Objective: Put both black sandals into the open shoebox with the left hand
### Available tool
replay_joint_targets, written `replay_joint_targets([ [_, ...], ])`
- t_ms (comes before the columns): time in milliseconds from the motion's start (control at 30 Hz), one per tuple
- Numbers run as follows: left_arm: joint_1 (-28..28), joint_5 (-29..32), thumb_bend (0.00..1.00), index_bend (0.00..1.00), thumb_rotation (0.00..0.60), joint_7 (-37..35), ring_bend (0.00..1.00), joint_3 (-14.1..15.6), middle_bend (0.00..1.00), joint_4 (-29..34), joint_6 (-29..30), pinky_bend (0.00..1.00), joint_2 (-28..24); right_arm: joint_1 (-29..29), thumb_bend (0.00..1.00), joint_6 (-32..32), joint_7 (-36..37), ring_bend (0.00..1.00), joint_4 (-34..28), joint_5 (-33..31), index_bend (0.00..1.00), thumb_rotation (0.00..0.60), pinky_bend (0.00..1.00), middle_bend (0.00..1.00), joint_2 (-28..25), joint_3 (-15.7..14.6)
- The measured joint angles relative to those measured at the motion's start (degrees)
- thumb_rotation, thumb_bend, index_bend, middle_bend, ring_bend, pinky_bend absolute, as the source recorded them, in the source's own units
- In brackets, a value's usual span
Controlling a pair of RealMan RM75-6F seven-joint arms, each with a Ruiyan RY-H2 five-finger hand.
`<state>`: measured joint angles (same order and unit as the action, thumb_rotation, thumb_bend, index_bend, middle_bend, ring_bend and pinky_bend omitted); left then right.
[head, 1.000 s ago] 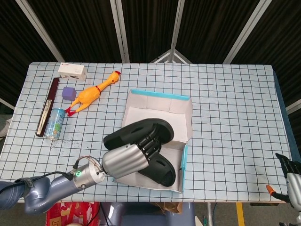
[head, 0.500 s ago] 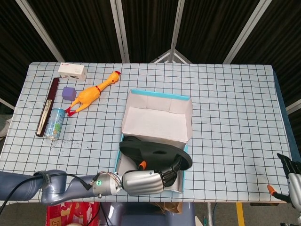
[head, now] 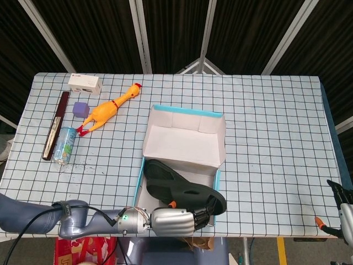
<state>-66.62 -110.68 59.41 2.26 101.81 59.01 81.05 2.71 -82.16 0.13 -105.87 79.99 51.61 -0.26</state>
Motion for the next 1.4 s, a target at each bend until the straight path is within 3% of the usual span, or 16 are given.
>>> replay_joint_targets([
  [367, 0.91, -2.73, 0.53, 0.44, 0.6, -2.11, 0.22, -0.33, 0.71, -1.54, -3.38, 0.17, 1.32, 0.19, 0.25, -0.18, 0.61, 0.14, 0.11, -0.1, 0.09, 0.6, 0.09, 0.12, -0.17, 0.06],
  [933, 1.63, -8.91, 0.53, 0.44, 0.6, -4.28, 0.22, 0.71, 0.71, -3.58, -6.2, 0.17, -1.02, 0.4, 0.25, -0.3, 1.3, 0.14, 0.14, -0.12, 0.09, 0.6, 0.09, 0.12, -0.38, 0.08],
  [1400, 3.31, -9.83, 0.53, 0.44, 0.6, -5.63, 0.22, -0.25, 0.71, -5.38, -7.15, 0.17, 1.14, 0.42, 0.25, -0.19, 1.54, 0.14, 0.26, -0.33, 0.09, 0.6, 0.09, 0.12, -0.46, 0.18],
])
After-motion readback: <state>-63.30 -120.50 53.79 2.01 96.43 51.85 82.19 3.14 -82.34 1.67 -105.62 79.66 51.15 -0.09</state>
